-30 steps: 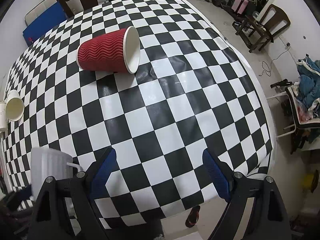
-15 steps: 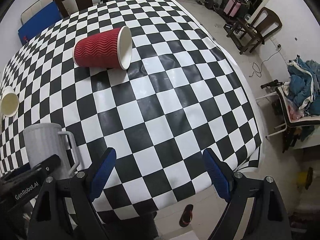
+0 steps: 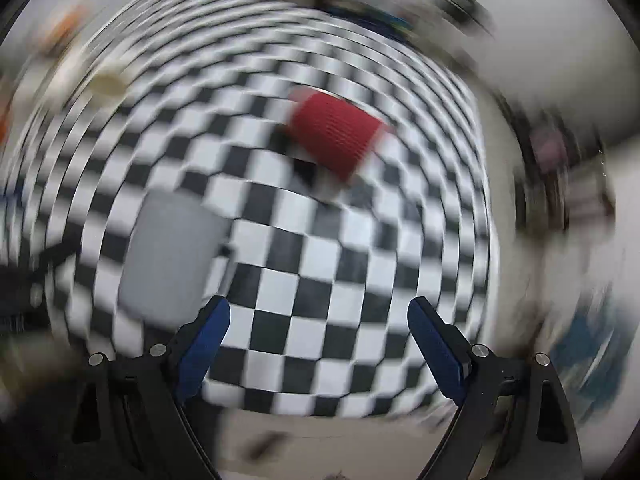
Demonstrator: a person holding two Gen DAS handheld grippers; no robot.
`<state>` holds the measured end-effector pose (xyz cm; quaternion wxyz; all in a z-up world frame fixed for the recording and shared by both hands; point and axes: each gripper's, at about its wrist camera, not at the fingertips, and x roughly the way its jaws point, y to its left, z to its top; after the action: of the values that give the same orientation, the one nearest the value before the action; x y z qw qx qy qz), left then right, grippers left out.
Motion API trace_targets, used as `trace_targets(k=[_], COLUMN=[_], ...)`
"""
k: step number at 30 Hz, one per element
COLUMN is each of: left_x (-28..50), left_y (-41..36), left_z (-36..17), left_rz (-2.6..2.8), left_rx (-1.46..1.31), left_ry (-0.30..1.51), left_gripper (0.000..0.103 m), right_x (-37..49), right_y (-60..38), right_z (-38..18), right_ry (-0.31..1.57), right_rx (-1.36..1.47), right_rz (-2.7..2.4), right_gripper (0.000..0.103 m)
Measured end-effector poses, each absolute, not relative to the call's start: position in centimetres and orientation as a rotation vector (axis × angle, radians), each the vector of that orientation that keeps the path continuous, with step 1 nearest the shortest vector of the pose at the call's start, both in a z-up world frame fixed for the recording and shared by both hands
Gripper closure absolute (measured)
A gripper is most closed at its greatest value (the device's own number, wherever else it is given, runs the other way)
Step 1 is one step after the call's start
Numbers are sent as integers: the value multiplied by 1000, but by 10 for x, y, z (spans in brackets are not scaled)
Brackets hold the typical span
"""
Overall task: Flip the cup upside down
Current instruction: 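Close the right tool on the grey mug while the left tool releases it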
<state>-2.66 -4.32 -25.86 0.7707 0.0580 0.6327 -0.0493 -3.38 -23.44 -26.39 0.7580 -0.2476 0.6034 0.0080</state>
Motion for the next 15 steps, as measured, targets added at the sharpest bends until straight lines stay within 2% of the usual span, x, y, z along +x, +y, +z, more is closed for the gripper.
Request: trace_targets(k=[5, 7, 9, 10, 15], left_x=[-40, -44, -48, -50, -63], left_y=[-33, -30, -32, -29, -15], left_z=[-280, -293, -303, -310, -327], left_rz=[52, 114, 158, 187, 268], left_rx=[78, 54, 26, -1, -93], left_ry=[1416, 1440, 1456, 1468, 1494], left_gripper=[1, 1, 1, 1, 1], right_x=[-53, -75, -92, -102, -124], right_y=[-169, -156, -156, -160, -183], right_z=[-286, -304, -319, -330, -372], right_ry=[1158, 1014, 872, 752, 297], right_rx=[-1265, -1610, -1836, -1990, -2383], right_rz=[413, 588, 706, 771, 984], right_gripper=[11, 11, 11, 11, 12])
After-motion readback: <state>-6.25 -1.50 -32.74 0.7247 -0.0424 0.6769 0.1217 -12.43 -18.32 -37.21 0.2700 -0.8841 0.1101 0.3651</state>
